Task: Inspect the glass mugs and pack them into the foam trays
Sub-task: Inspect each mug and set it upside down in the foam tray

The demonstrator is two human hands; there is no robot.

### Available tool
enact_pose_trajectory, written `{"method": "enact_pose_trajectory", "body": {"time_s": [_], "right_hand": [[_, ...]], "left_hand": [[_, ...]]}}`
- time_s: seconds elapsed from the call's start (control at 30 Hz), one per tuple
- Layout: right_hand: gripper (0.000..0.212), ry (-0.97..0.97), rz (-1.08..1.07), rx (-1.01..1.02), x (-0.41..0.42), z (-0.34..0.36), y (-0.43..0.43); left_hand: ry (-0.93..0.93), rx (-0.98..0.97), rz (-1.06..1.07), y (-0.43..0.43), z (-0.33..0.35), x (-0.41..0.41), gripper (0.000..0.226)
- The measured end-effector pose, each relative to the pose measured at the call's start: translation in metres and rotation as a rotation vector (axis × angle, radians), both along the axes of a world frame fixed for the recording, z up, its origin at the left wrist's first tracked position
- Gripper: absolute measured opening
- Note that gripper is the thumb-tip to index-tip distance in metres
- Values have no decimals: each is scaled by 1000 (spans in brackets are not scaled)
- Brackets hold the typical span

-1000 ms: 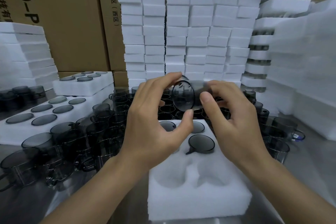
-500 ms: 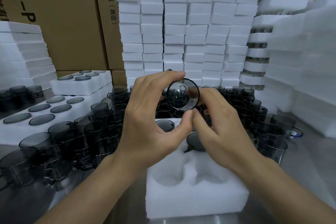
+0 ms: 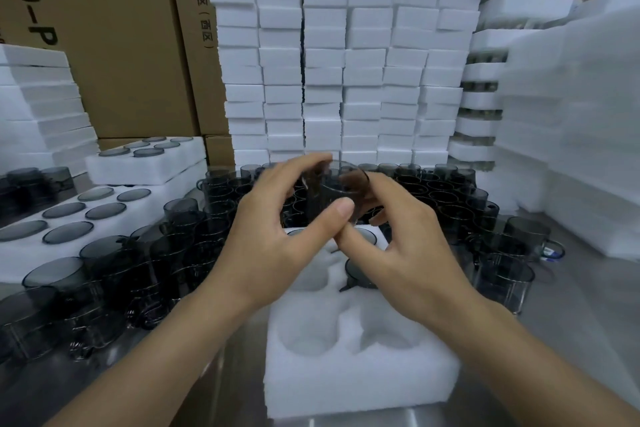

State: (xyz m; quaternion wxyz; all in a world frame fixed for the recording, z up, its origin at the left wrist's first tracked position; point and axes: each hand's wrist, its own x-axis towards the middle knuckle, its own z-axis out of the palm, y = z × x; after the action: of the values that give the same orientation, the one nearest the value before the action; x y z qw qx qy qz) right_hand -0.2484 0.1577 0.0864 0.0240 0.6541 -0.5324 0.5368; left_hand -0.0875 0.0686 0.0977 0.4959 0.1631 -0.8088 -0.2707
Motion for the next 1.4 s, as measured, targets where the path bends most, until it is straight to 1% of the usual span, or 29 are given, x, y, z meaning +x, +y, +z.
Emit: {"method": "enact_pose_trajectory", "body": {"time_s": [0.07, 0.1, 0.17, 0.2, 0.3, 0.37, 0.47, 0.53, 0.6, 0.7, 0.73, 0.8, 0.87, 0.93, 1.03, 1.17, 1.3, 1.4], "right_hand": [[28, -36, 31, 46, -2, 0, 0], [28, -64, 49, 63, -4, 0, 0], [32, -112, 74, 90, -7, 0, 0], [35, -122, 80, 106, -8, 0, -1], [50, -146, 132, 201, -11, -2, -2], [55, -135, 139, 252, -12, -2, -1], [49, -151, 122, 243, -14, 1, 0], [44, -185, 116, 235, -15, 5, 0], [40, -184, 147, 283, -16, 9, 0], [29, -189, 254, 390, -21, 18, 3], [30, -198, 277, 421, -24, 22, 5], [33, -187, 277, 480, -32, 28, 9], [34, -157, 293, 565, -39, 31, 12], [38, -136, 349, 674, -43, 33, 15], [46, -84, 416, 761, -44, 40, 22], [48, 11, 487, 791, -47, 50, 32], [50, 23, 503, 830, -48, 55, 37], [45, 15, 532, 841, -49, 56, 38]], "left_hand": [[-53, 195, -172, -6, 5, 2, 47], [-75, 260, -230, -8, 8, 3, 39], [-107, 326, -254, -13, 11, 6, 31], [-117, 356, -248, -15, 11, 7, 32], [-146, 447, -235, -20, 7, 9, 49], [-131, 479, -227, -20, 6, 8, 54], [-108, 490, -222, -20, 6, 7, 46], [-133, 479, -226, -18, 6, 6, 45], [-178, 451, -235, -17, 5, 5, 51], [-234, 443, -284, -18, 1, 6, 63], [-257, 450, -317, -19, 0, 6, 63], [-267, 465, -369, -21, 3, 7, 55], [-170, 517, -379, -24, 7, 7, 47], [-53, 558, -374, -28, 10, 8, 53], [17, 550, -356, -31, 11, 10, 58], [6, 528, -350, -30, 10, 9, 55], [-17, 509, -345, -29, 9, 9, 46], [-21, 502, -355, -28, 9, 8, 49]]}}
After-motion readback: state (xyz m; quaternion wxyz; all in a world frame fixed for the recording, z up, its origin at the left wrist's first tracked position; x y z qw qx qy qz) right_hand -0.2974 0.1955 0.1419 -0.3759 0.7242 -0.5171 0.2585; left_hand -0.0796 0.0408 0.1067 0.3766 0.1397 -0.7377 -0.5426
